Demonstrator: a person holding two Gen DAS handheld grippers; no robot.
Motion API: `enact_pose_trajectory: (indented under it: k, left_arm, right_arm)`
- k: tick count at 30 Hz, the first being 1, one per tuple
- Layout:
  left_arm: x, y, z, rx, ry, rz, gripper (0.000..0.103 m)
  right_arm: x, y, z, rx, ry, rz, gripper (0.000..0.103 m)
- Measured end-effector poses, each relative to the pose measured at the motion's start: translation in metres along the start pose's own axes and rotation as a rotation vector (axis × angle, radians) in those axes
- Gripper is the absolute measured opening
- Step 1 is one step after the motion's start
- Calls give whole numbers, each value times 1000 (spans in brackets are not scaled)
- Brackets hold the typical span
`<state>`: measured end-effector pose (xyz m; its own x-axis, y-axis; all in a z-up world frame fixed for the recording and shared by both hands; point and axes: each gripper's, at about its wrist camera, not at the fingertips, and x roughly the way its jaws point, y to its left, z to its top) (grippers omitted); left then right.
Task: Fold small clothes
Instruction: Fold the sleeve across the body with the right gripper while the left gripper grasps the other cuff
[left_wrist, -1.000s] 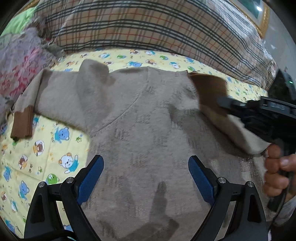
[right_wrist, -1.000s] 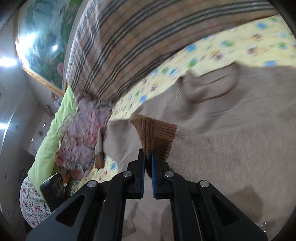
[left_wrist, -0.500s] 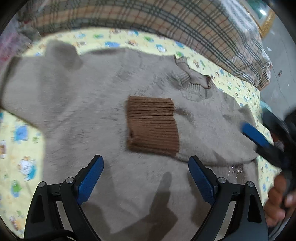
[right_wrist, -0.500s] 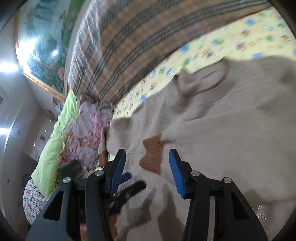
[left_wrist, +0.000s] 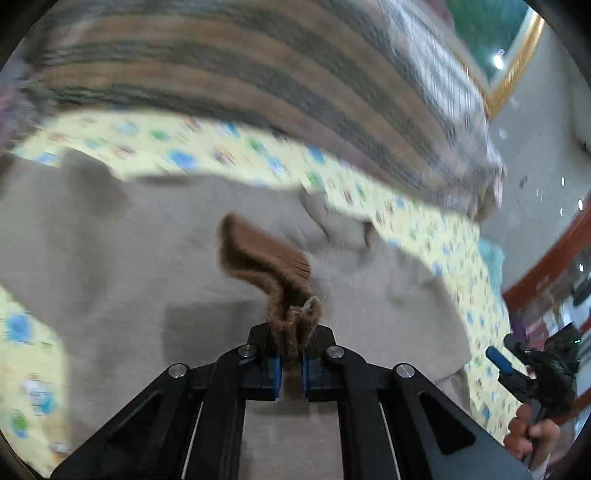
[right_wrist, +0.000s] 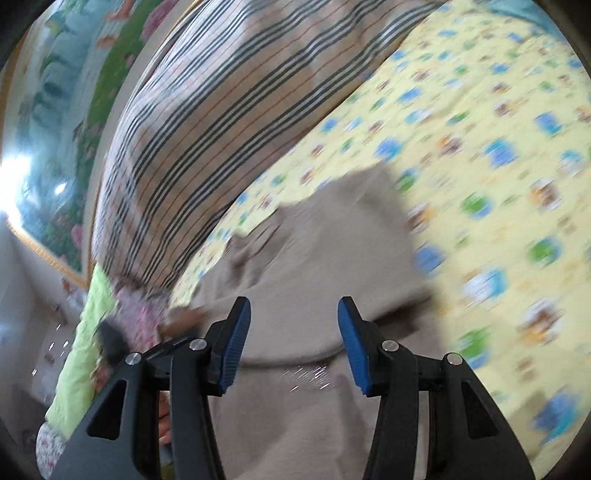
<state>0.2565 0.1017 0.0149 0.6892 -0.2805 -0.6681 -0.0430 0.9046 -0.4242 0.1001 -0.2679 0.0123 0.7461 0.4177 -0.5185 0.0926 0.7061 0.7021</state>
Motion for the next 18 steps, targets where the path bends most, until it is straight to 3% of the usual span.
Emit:
enact_pose_trajectory:
  k: [4,14,15,16,17,18]
  left_arm:
    - [-6,35,-4,-31,29,63,5]
    - [9,48,-37,-62,102,74,6]
    - [9,47,-37,-62,103,71,6]
    - [9,45,-37,-58,102,65,6]
    - [8,41,-35,-50,98,55,6]
    - [6,37,-34,-40,92,43,6]
  right_arm:
    - [5,-22,25,5,-11,-89,53]
    - [100,-29,47,-109,191,-234,54]
    - [107,-29,46,-127,212,-236,41]
    - [112,-29,46,-151,229,-243,18]
    - [111,-29,48,-176,222,-259,8]
    - [105,-29,52,-183,204,-249,8]
